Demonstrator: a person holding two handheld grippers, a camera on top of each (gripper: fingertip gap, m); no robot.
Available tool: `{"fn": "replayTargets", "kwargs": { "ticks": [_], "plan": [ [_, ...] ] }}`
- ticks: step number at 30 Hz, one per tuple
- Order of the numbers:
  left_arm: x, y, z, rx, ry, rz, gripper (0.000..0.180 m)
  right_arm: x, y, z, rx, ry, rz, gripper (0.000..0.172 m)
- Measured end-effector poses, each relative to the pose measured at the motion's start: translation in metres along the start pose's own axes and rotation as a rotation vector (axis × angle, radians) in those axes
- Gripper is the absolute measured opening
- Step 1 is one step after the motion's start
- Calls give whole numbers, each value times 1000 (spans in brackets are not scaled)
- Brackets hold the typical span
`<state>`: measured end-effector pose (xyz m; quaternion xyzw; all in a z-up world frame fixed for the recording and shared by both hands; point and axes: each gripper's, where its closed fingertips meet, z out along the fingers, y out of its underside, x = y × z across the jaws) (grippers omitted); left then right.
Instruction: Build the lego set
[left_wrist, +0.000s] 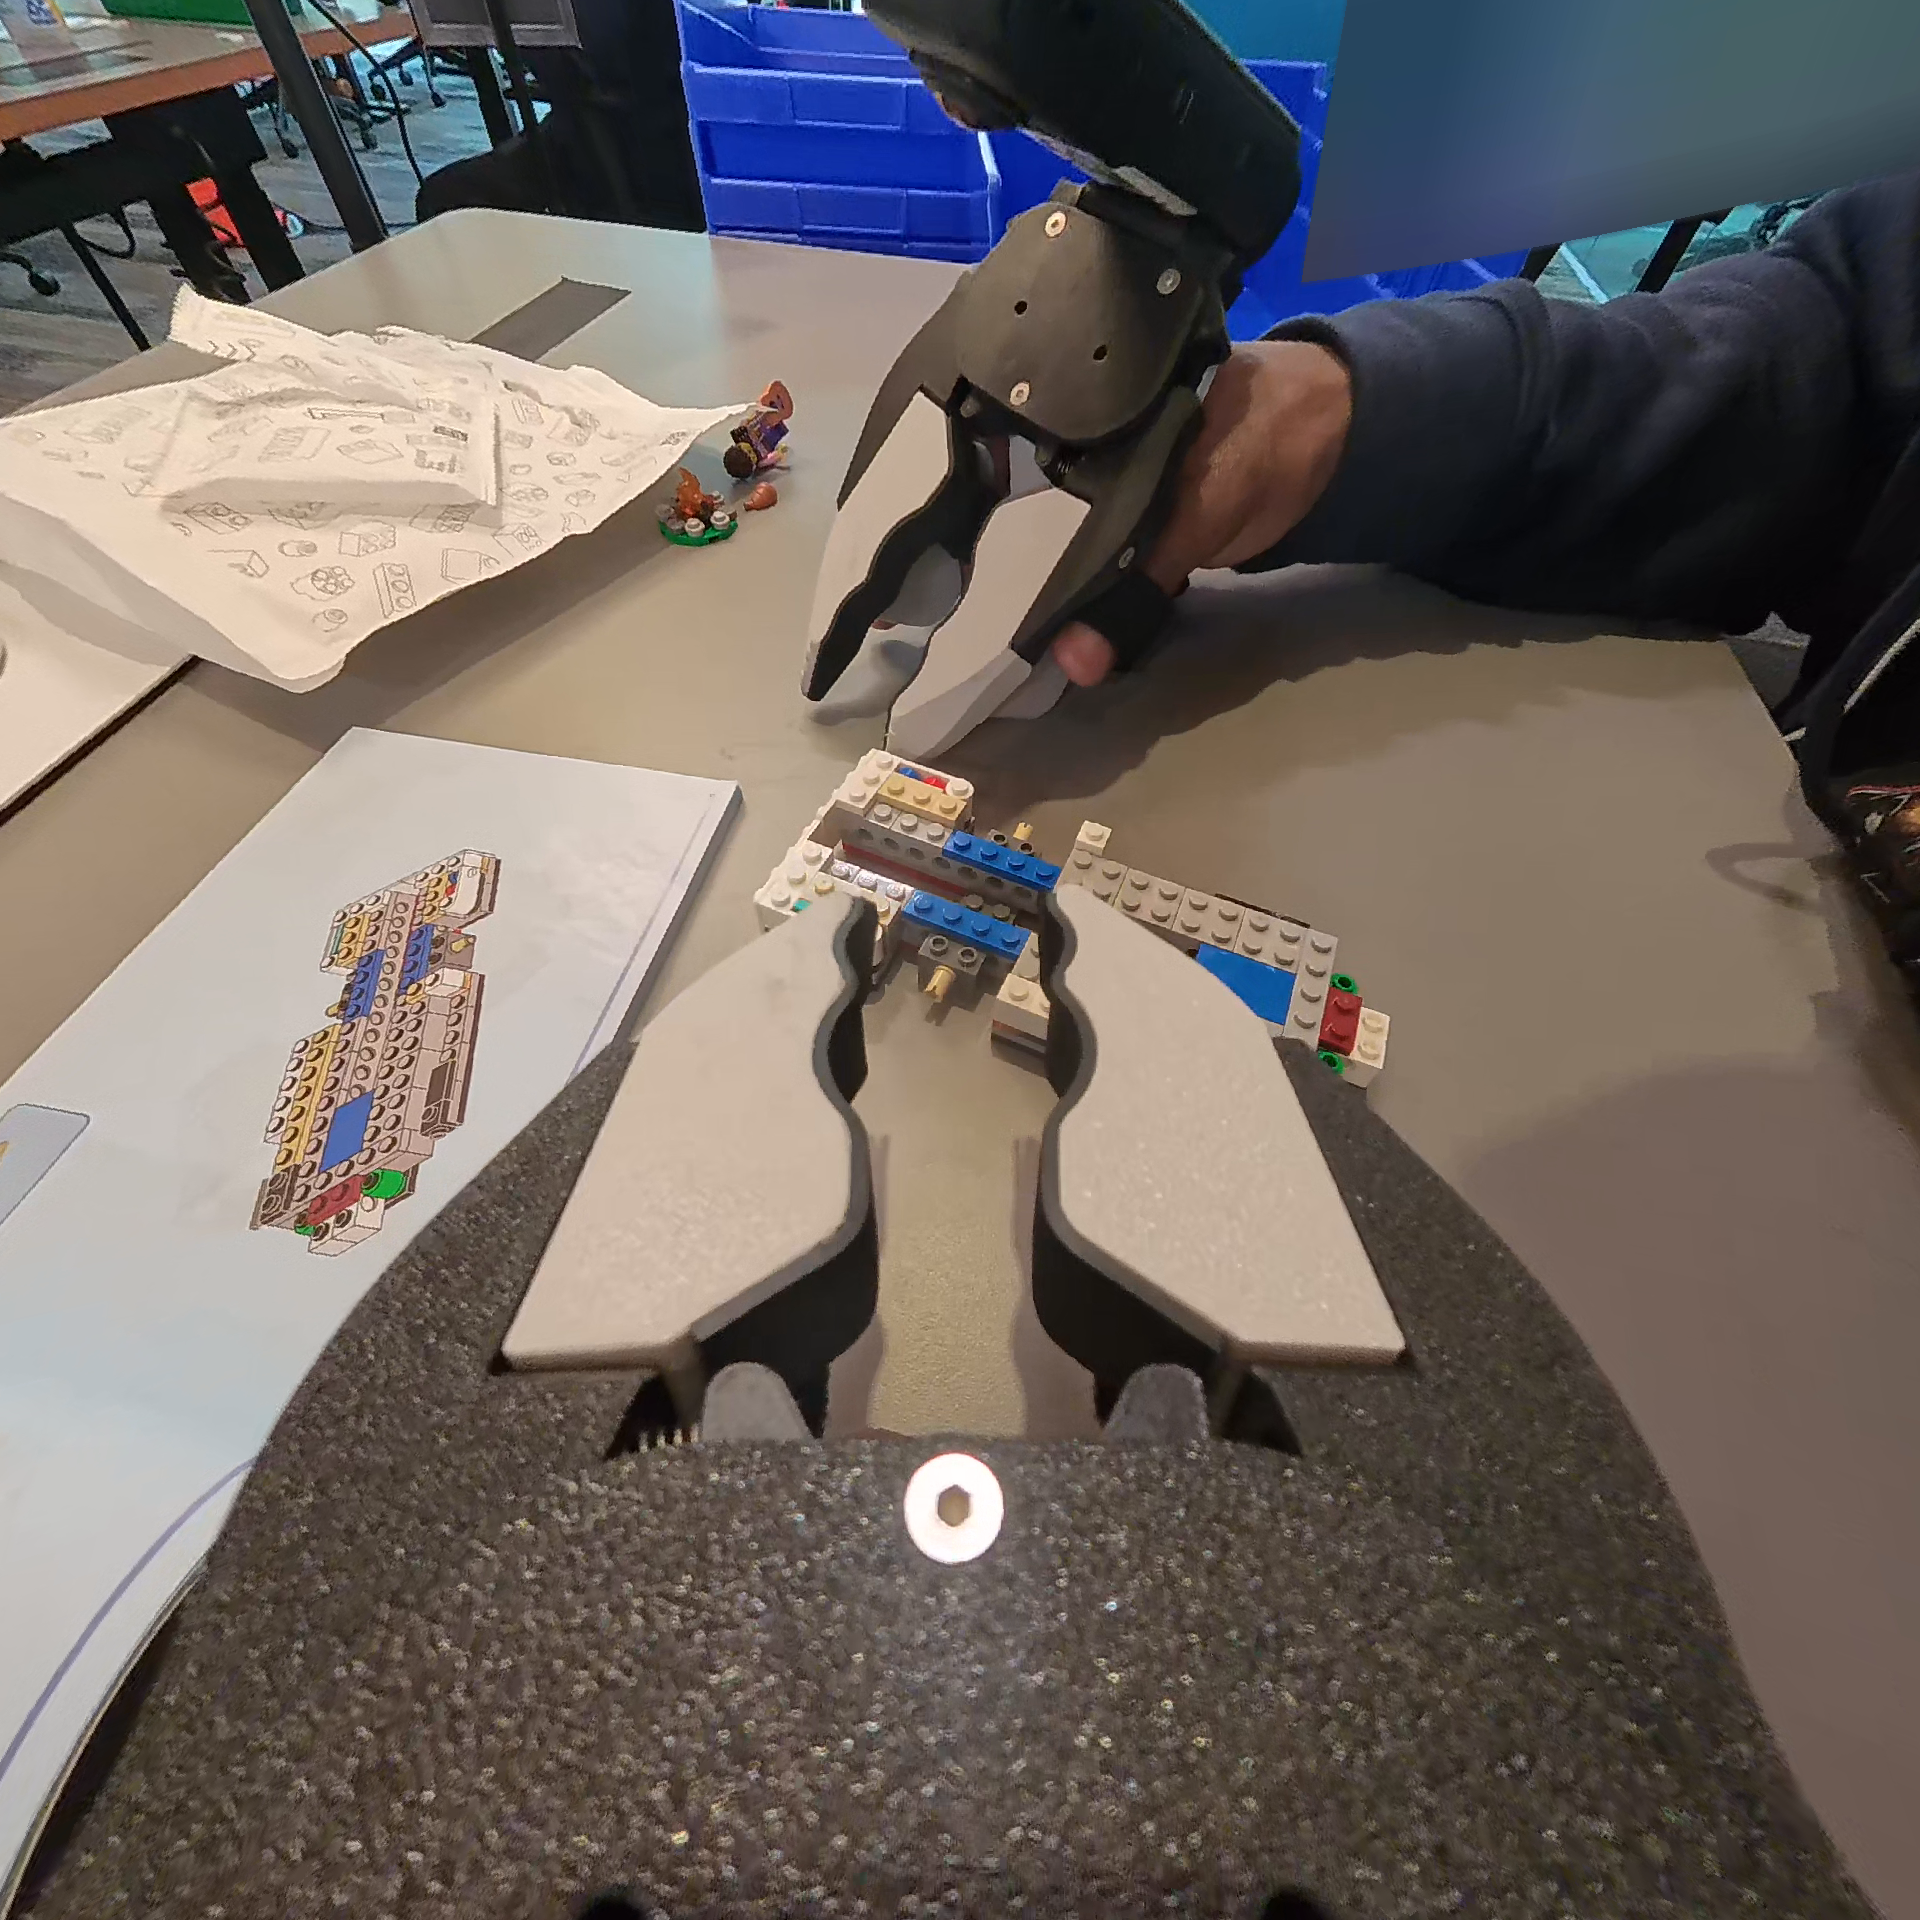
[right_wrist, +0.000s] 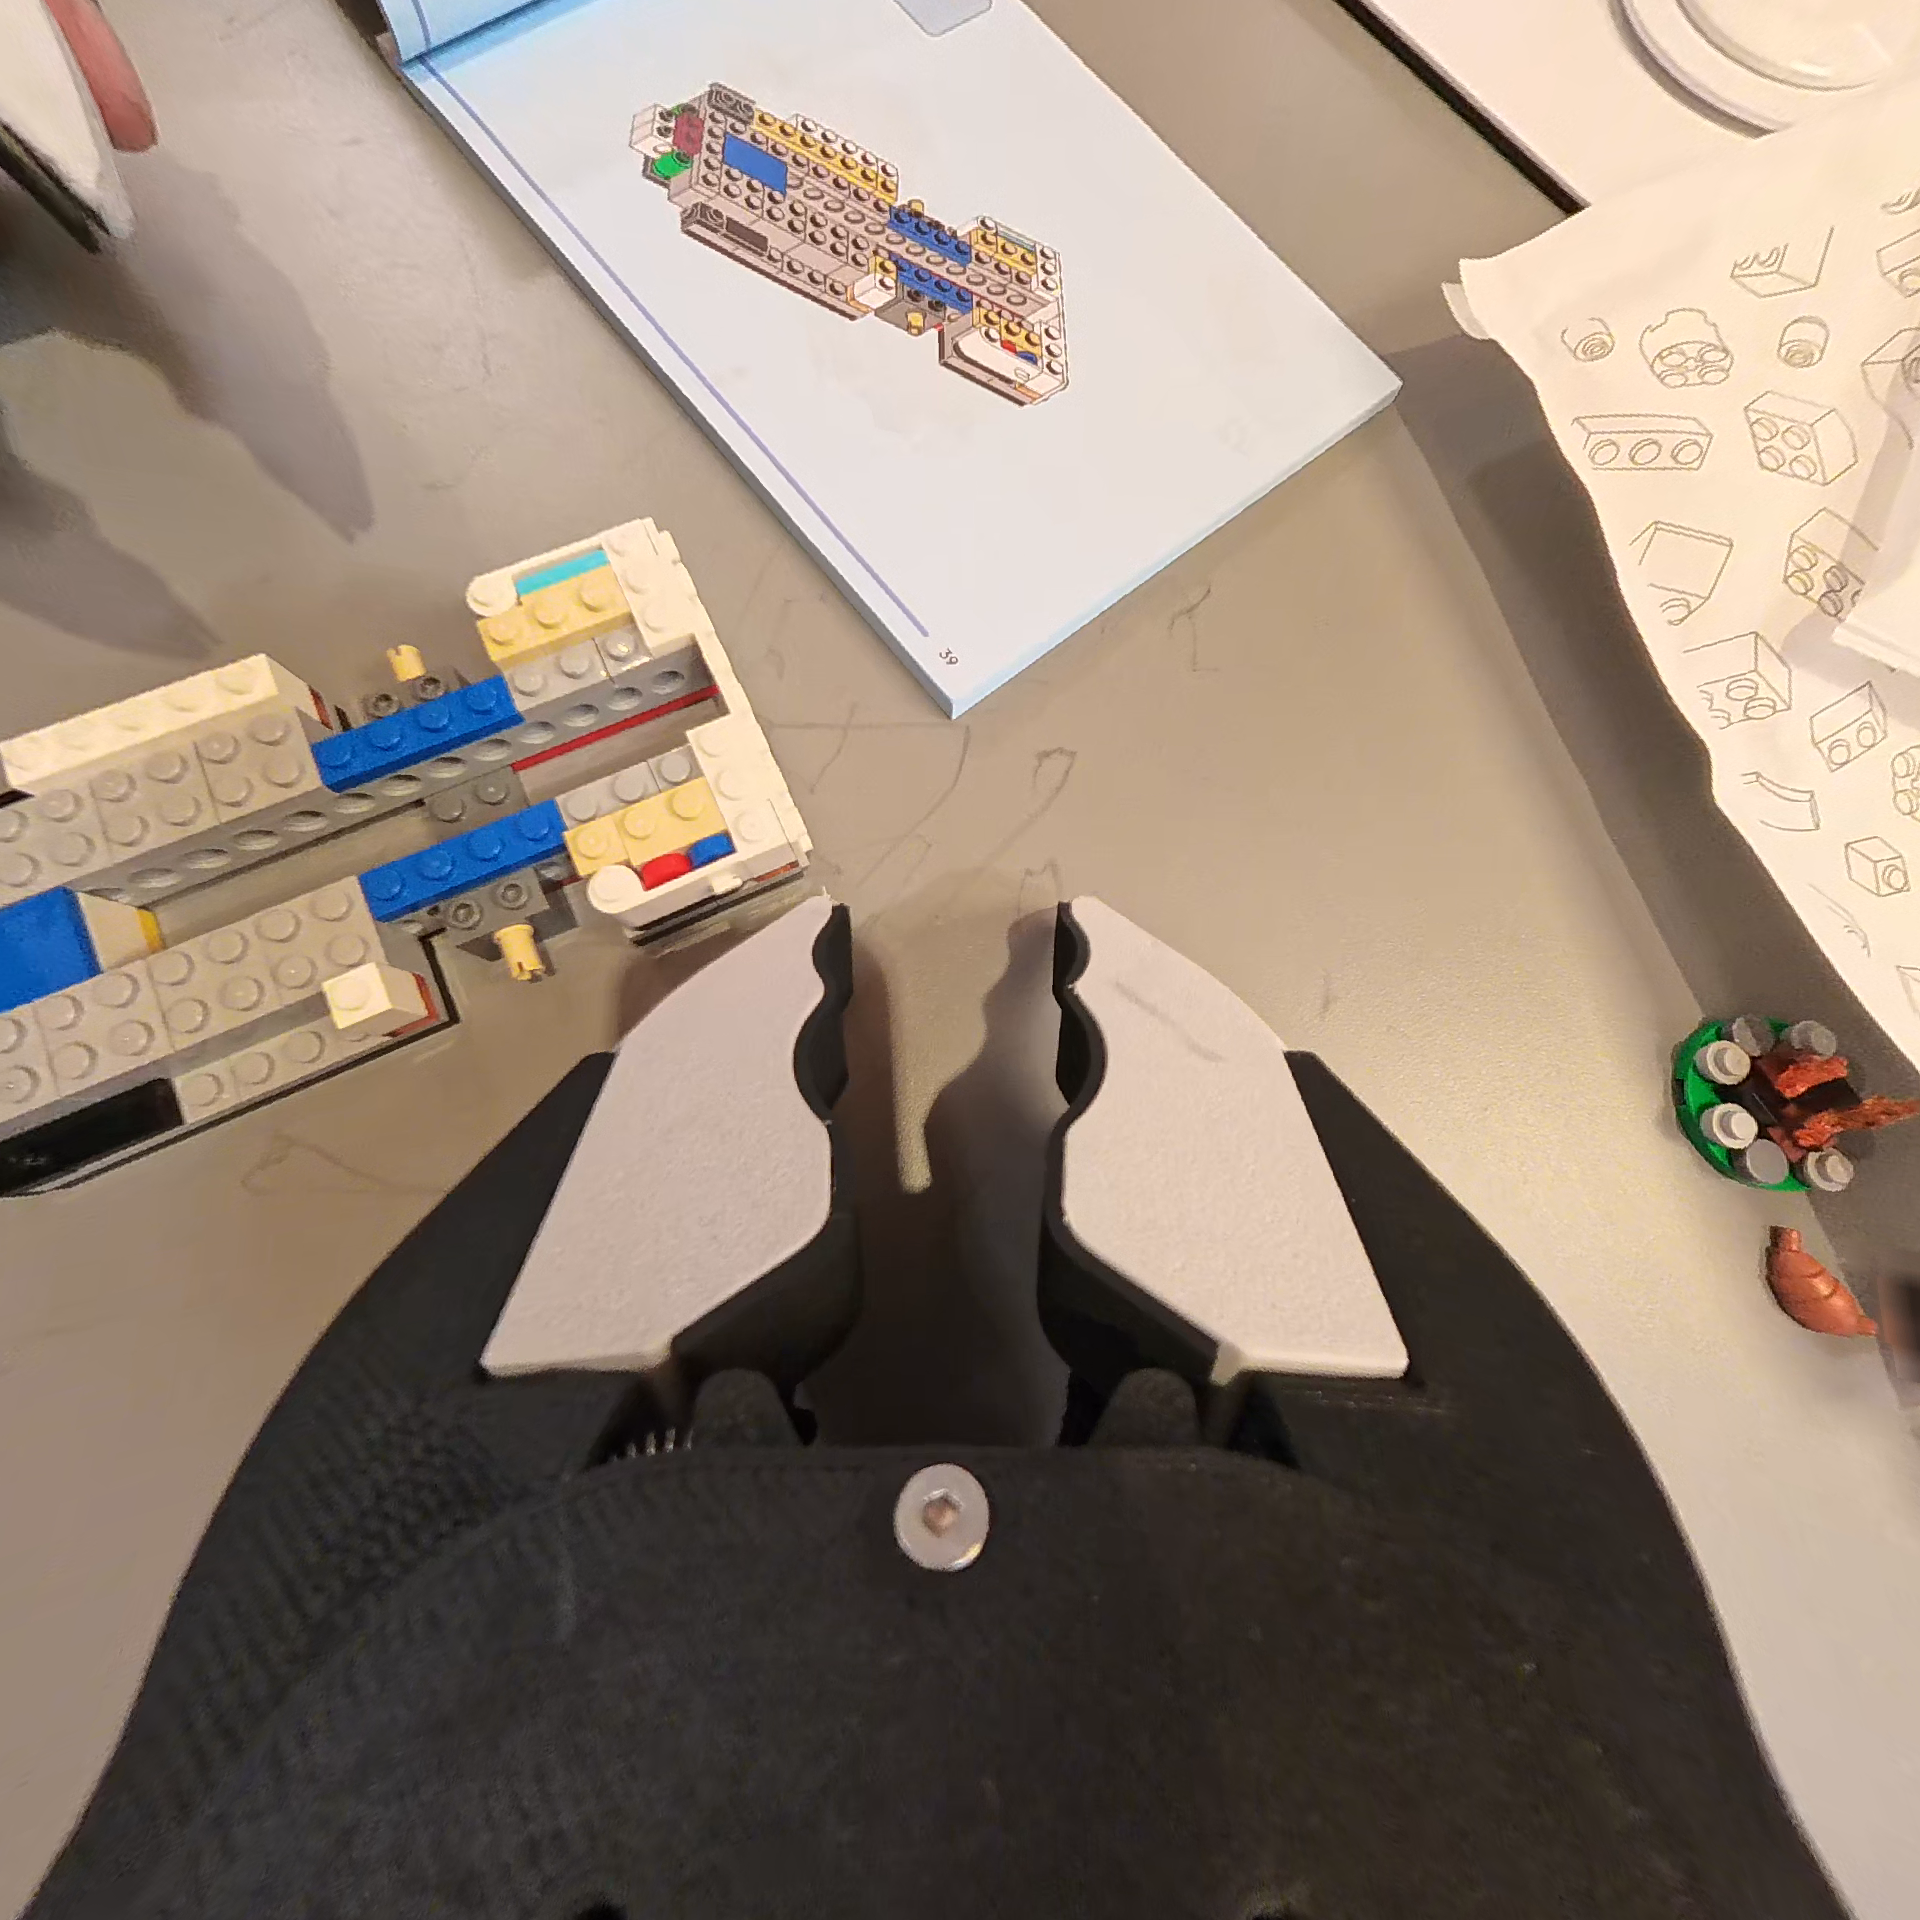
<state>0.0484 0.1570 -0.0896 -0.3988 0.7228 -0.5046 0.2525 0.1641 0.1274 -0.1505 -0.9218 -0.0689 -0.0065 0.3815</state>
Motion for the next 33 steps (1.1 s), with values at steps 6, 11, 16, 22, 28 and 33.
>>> {"fn": "replayTargets", "kwargs": {
  "ticks": [6, 11, 16, 22, 28, 33],
  "plan": [
    [0, 1, 1, -11, -3, -2, 30, 0, 0, 0, -1, 5, -9, 38],
    [0, 2, 1, -14, -4, -2, 30, 0, 0, -1, 6, 19, -13, 38],
    [1, 3, 2, -23, -7, 5, 30, 4, -5, -7, 52, 58, -13, 37],
    [1, 3, 2, -23, -8, 6, 30, 2, -4, -14, 80, 54, -1, 37],
    [-3, 5, 3, -39, -31, -6, 30, -2, 1, -18, 75, 33, -22, 37],
    [-3, 5, 3, -39, -36, -5, 30, -3, 3, -19, 70, 31, -30, 37]
  ]
}}
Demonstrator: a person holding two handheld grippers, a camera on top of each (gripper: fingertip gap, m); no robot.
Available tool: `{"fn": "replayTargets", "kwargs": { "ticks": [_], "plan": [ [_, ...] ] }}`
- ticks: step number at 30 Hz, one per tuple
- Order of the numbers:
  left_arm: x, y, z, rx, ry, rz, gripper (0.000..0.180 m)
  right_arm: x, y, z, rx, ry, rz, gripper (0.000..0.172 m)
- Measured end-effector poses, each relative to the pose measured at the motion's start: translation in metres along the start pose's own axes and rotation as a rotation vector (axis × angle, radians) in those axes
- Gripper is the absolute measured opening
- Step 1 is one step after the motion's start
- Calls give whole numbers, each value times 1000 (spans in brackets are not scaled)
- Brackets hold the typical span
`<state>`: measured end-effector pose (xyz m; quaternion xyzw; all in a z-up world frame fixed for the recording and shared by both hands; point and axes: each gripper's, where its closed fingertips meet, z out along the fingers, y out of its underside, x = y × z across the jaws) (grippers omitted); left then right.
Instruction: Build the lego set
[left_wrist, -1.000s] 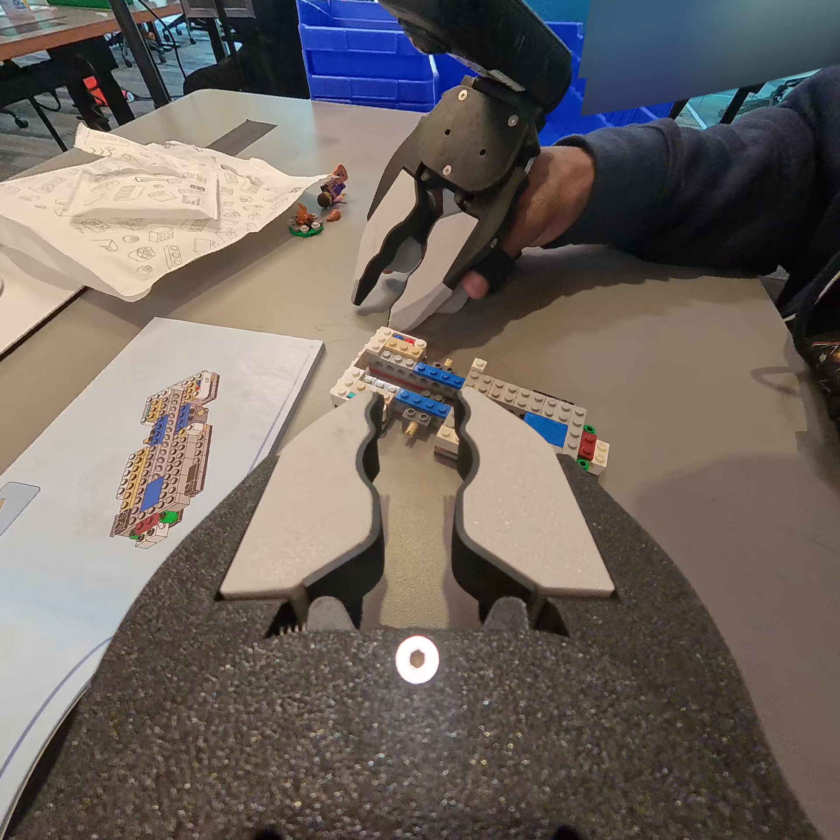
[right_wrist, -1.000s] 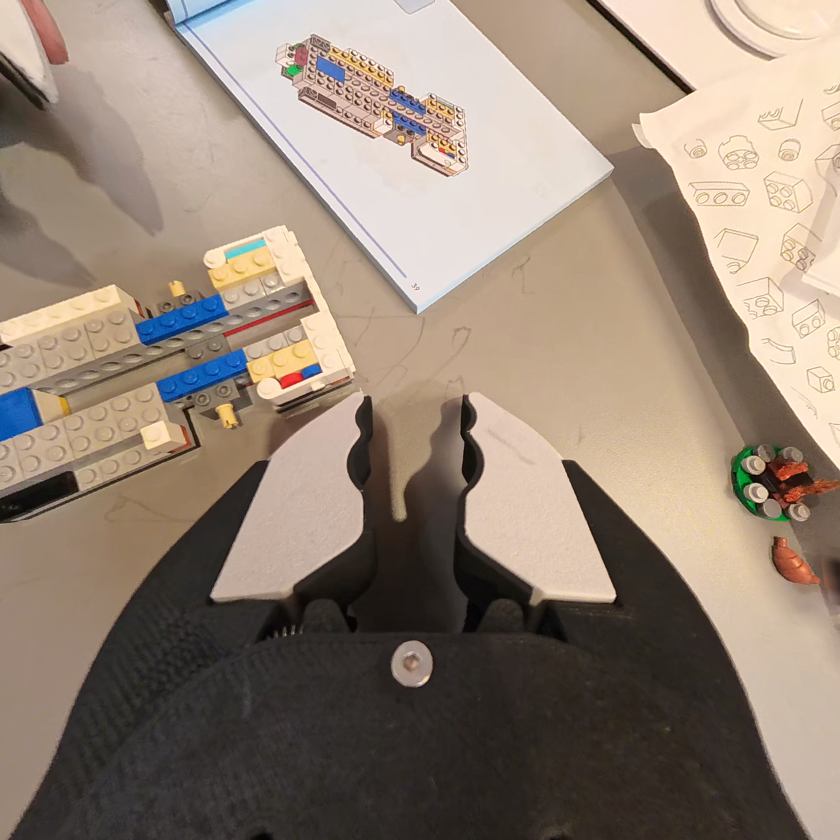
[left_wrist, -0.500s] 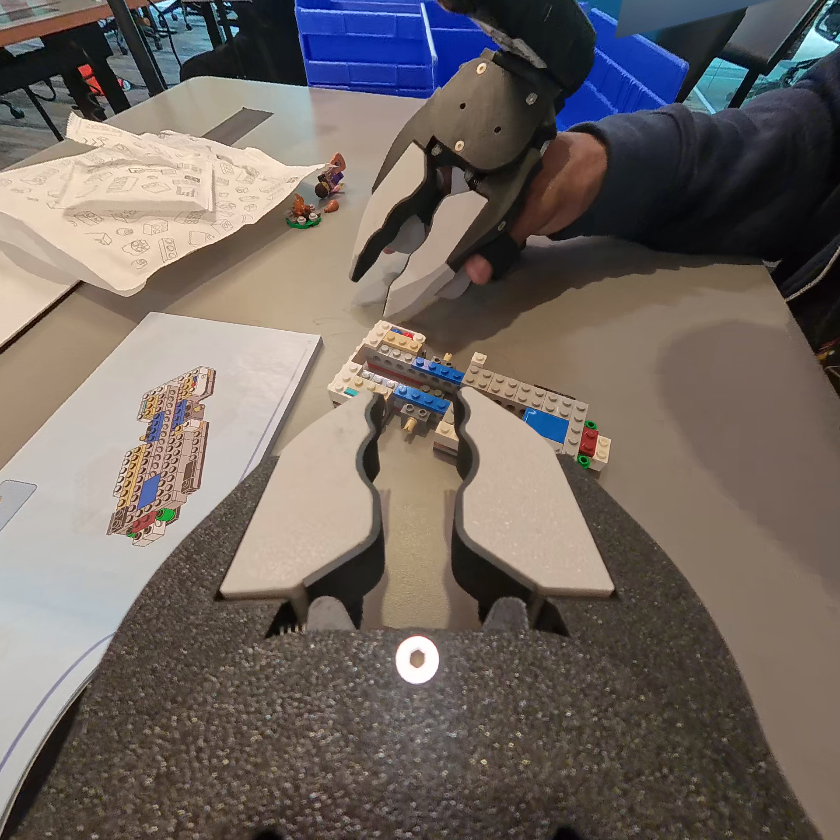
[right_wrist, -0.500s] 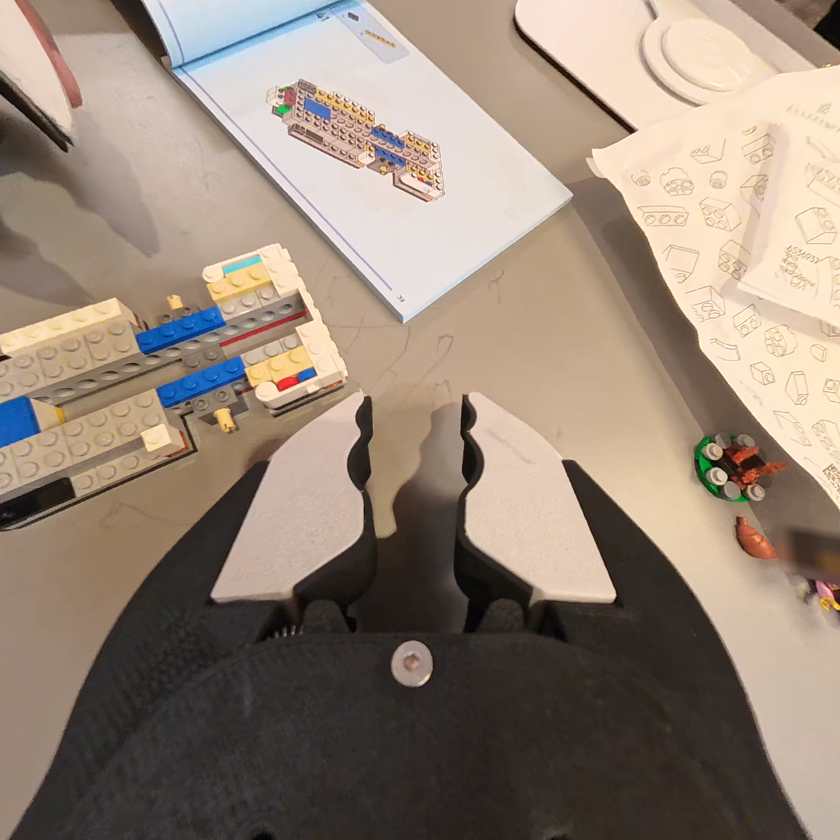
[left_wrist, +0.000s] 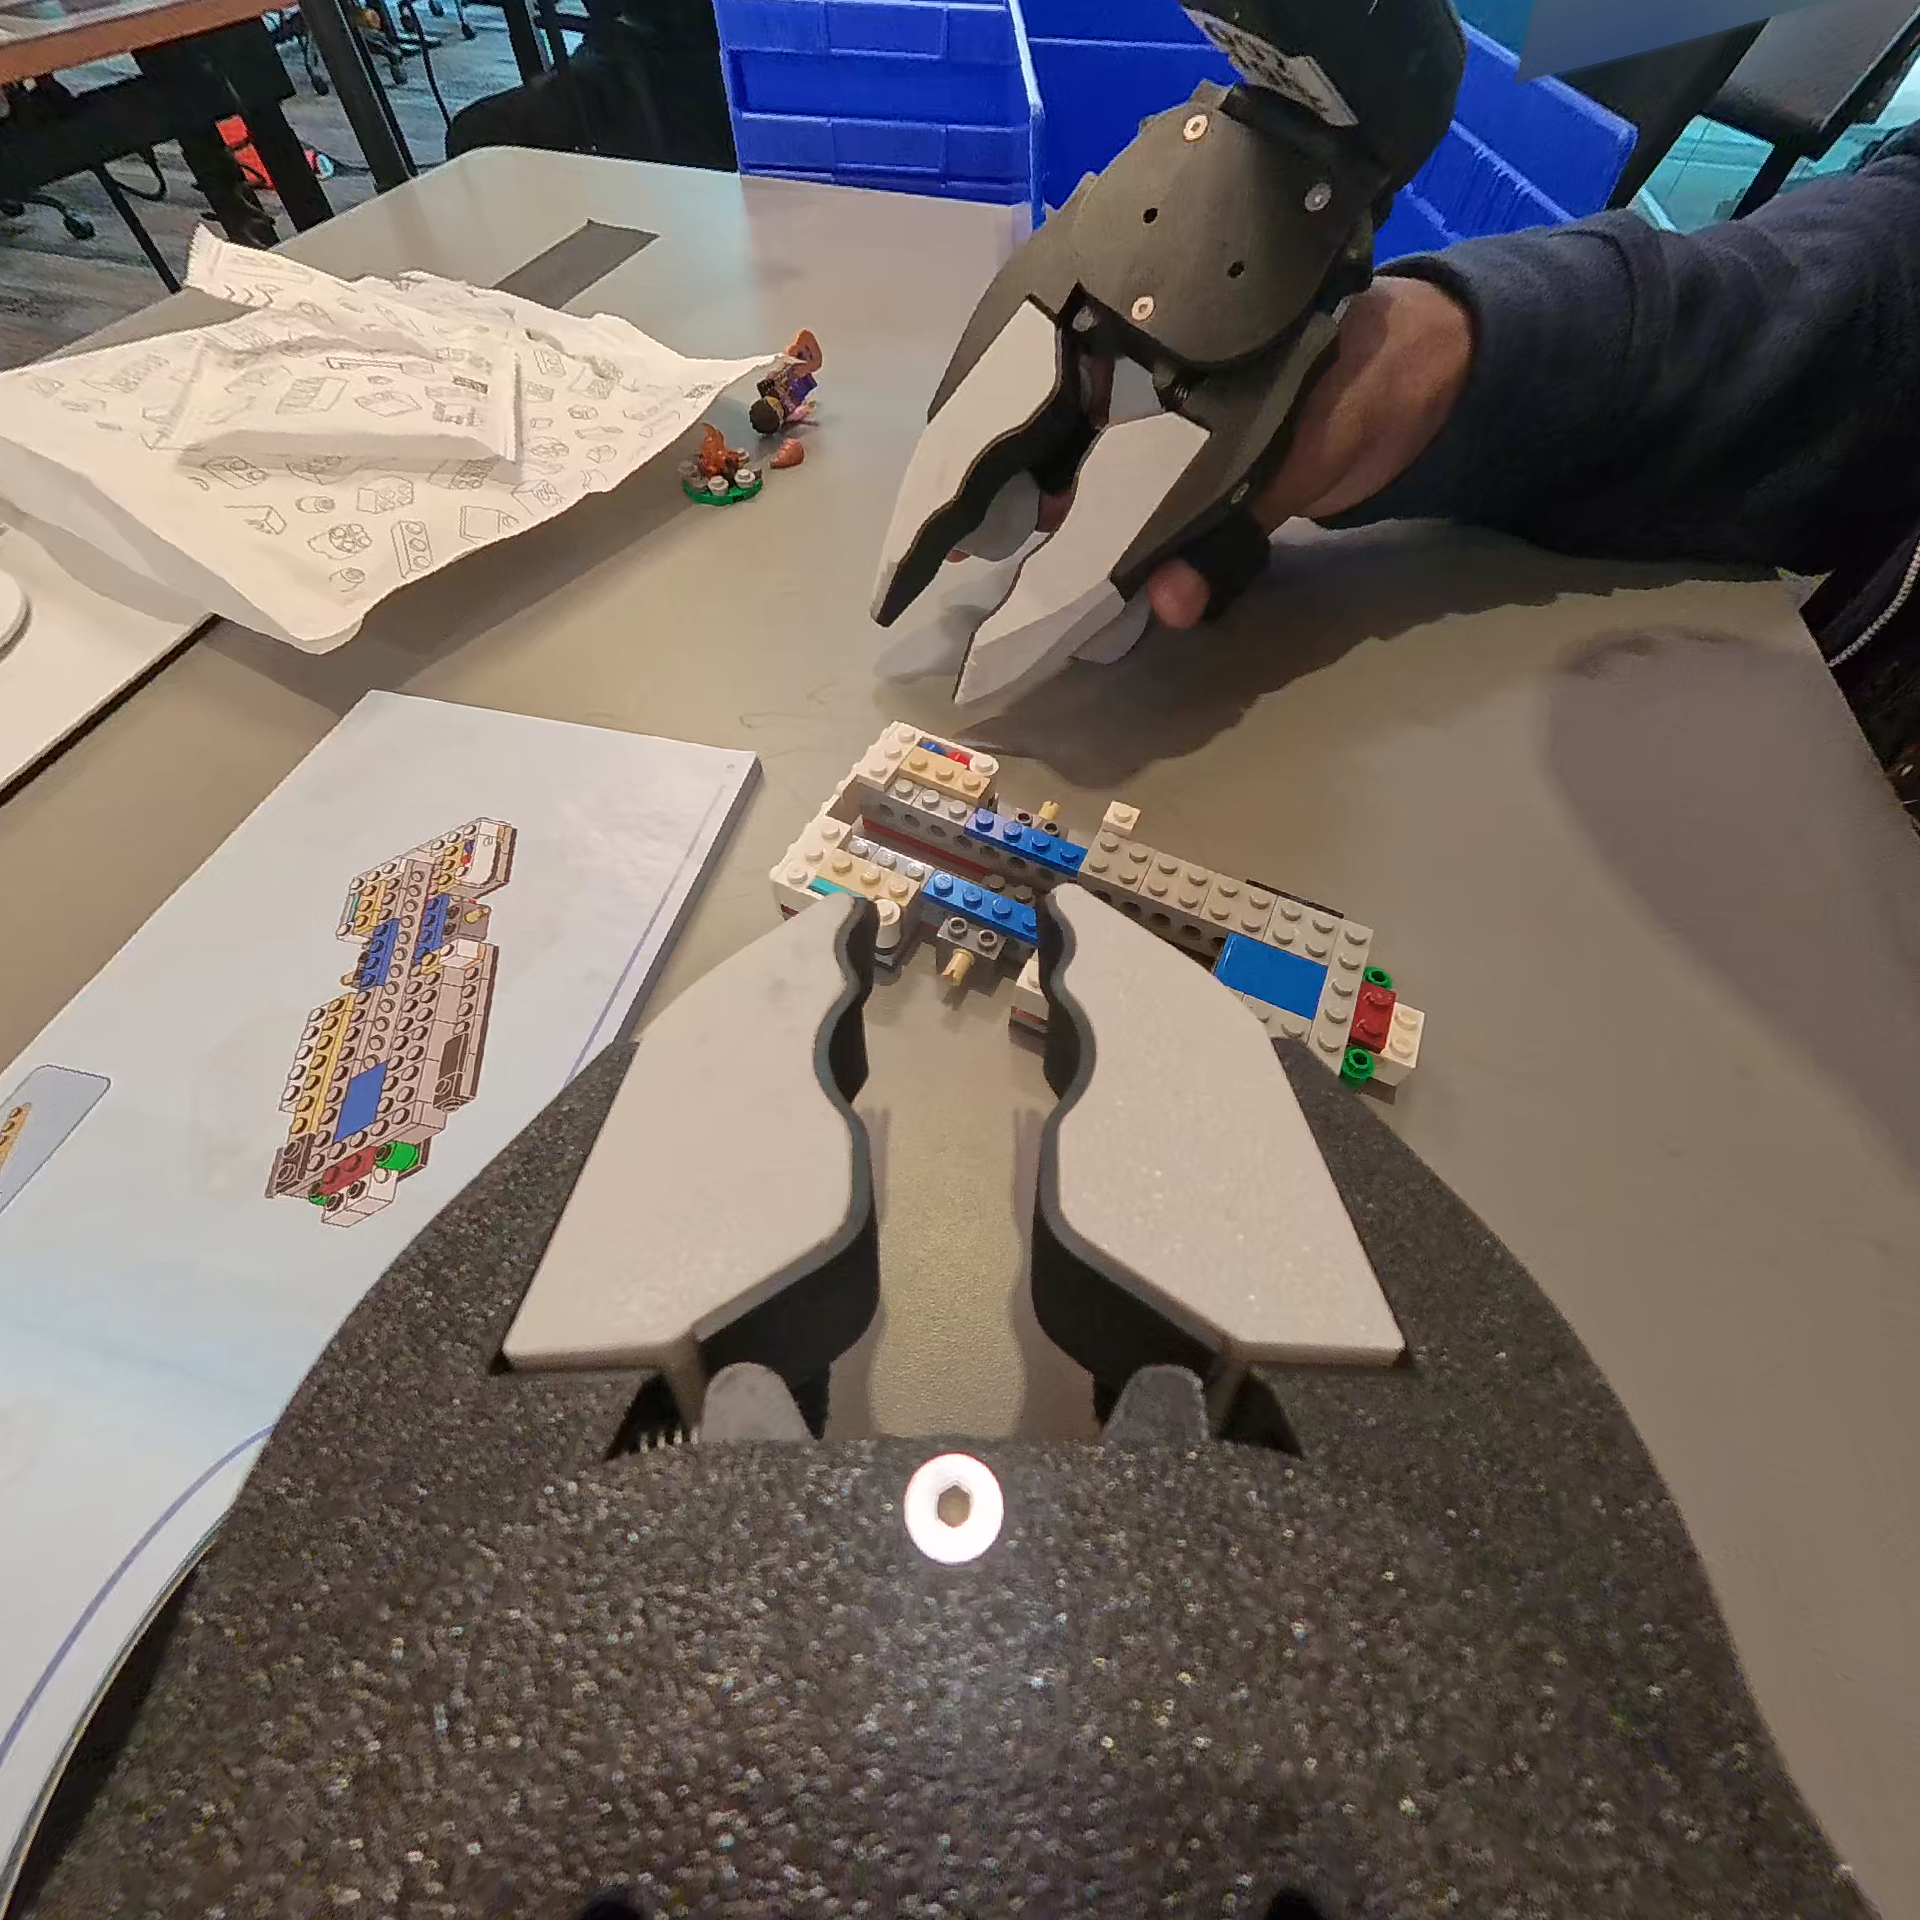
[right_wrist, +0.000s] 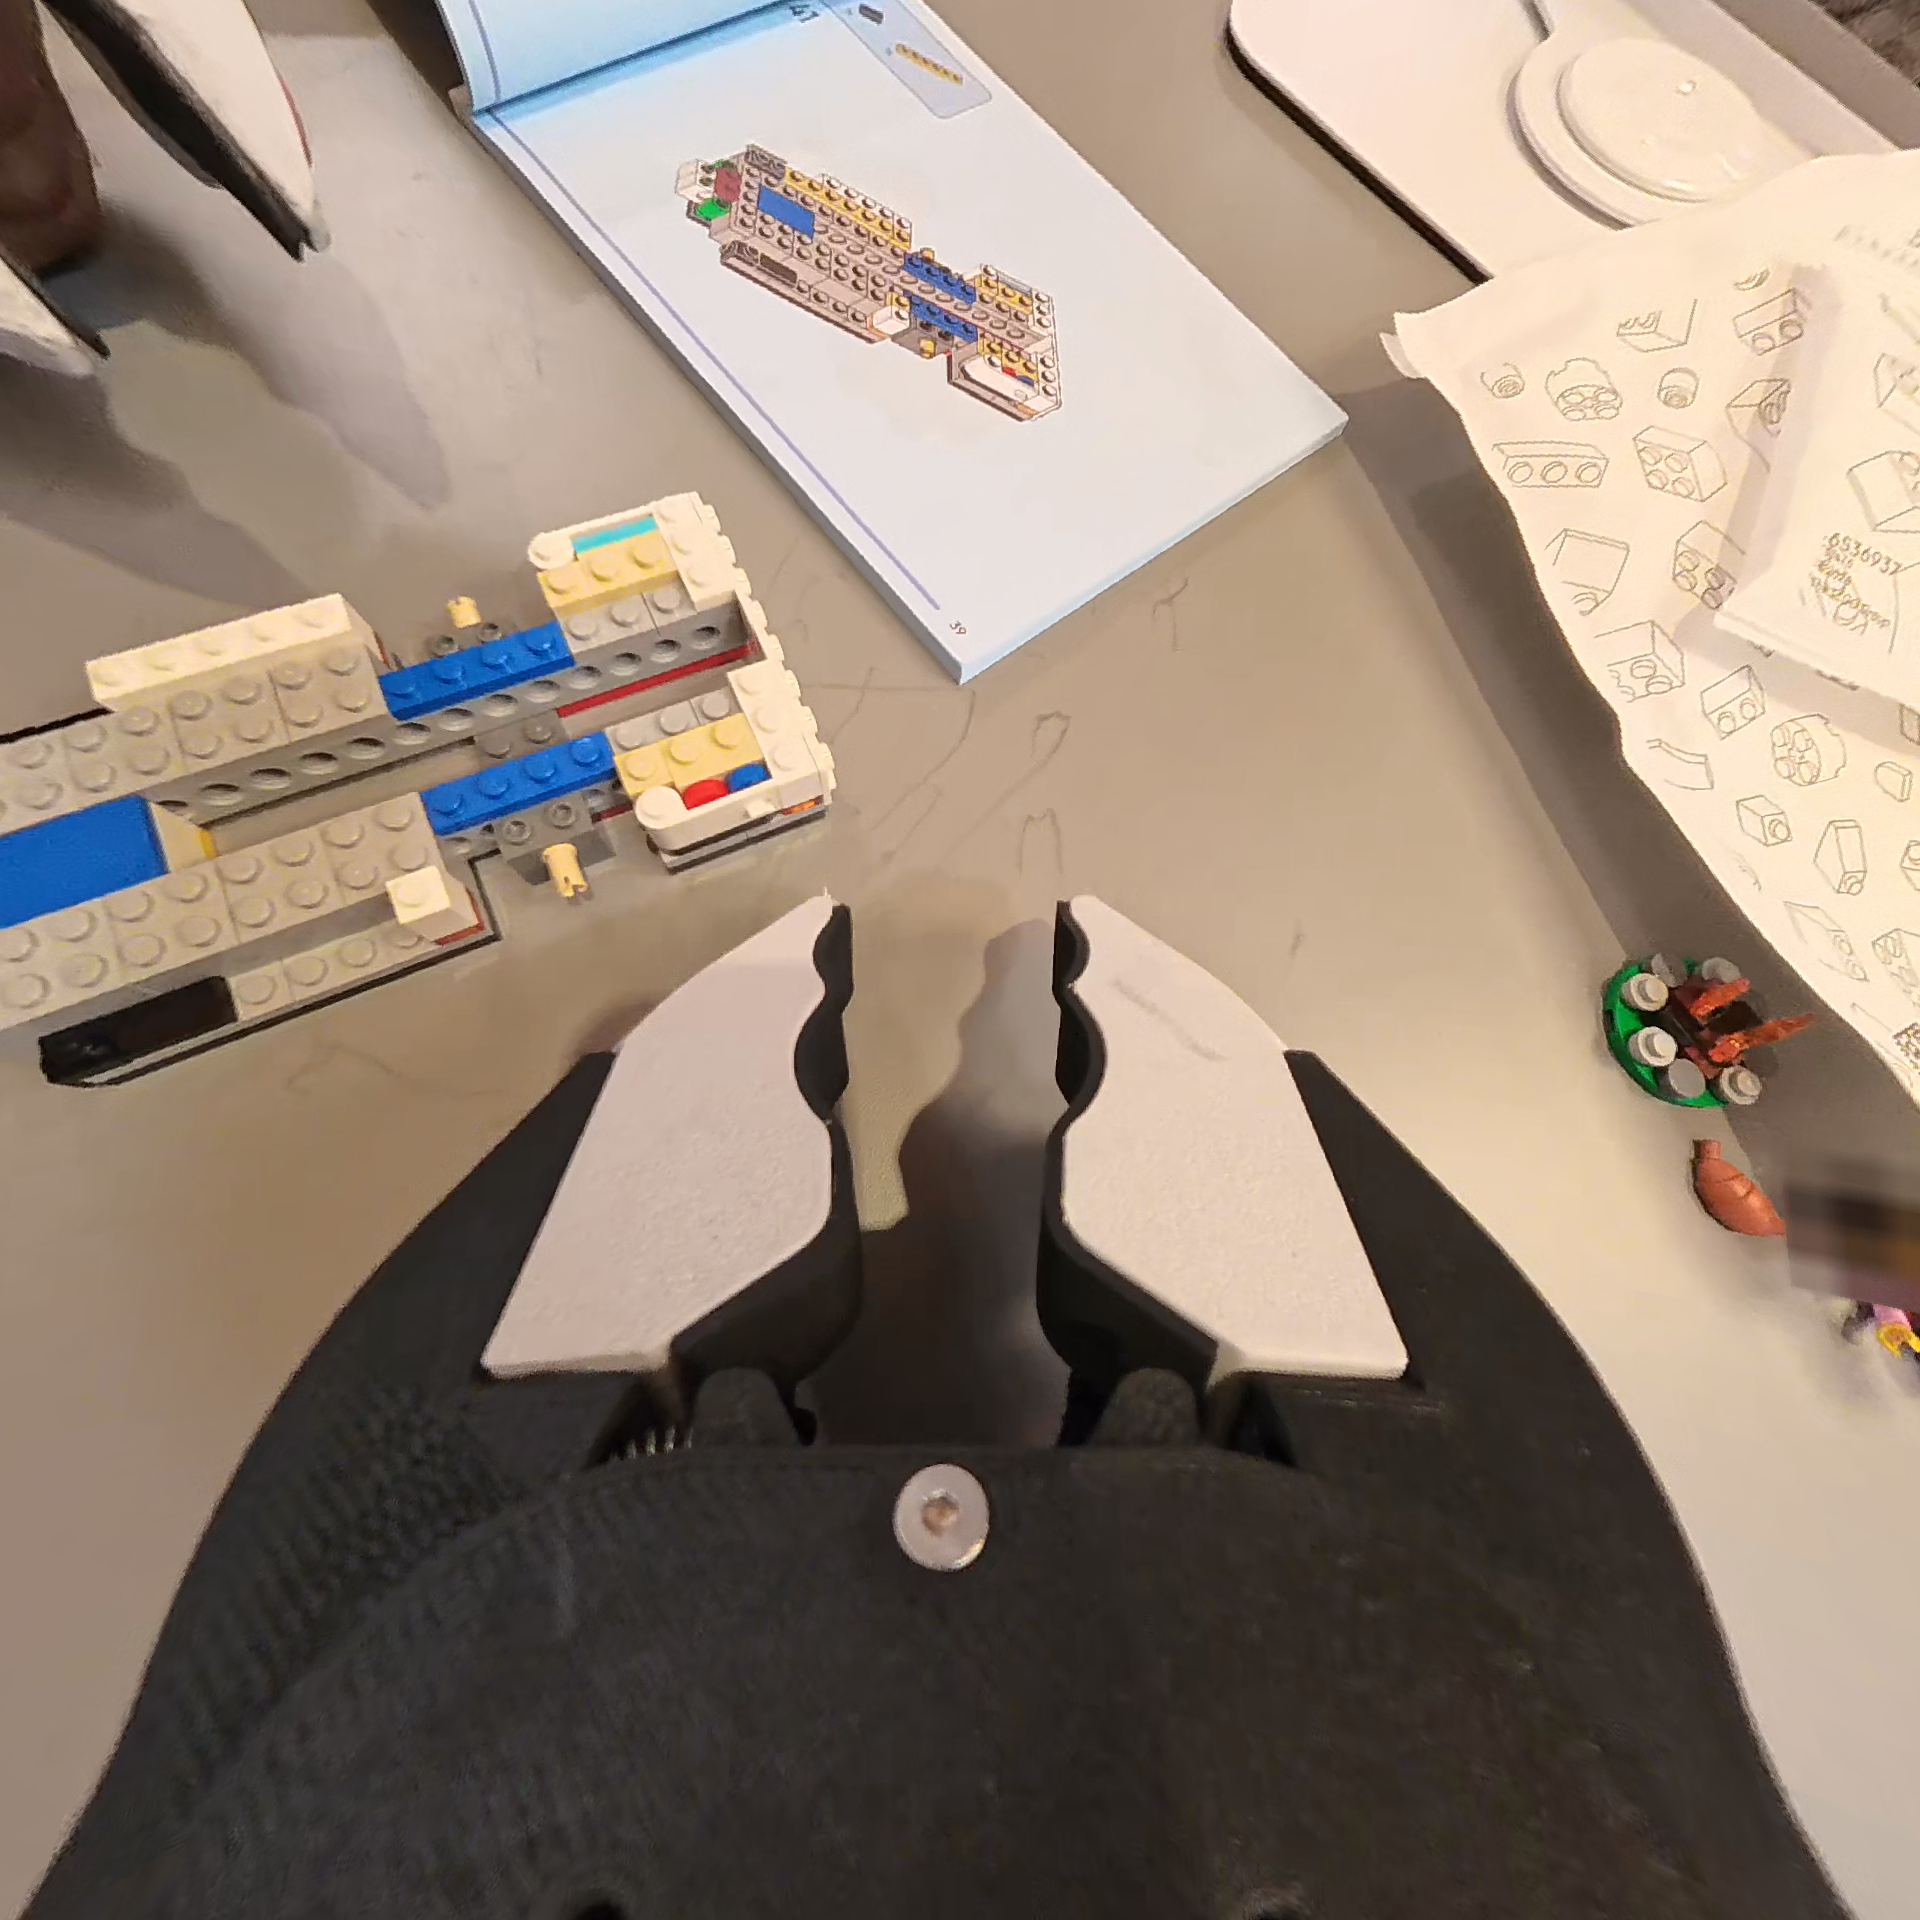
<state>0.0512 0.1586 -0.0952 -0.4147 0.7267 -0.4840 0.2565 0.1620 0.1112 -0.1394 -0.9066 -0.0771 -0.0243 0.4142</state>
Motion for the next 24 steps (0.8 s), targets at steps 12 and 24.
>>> {"fn": "replayTargets", "kwargs": {
  "ticks": [12, 24],
  "plan": [
    [0, 1, 1, -13, -9, 3, 30, -42, -29, -74, -8, -206, 26, 41],
    [1, 4, 2, -34, -22, 18, 30, 108, 154, -248, -759, 83, 185, 37]
  ]
}}
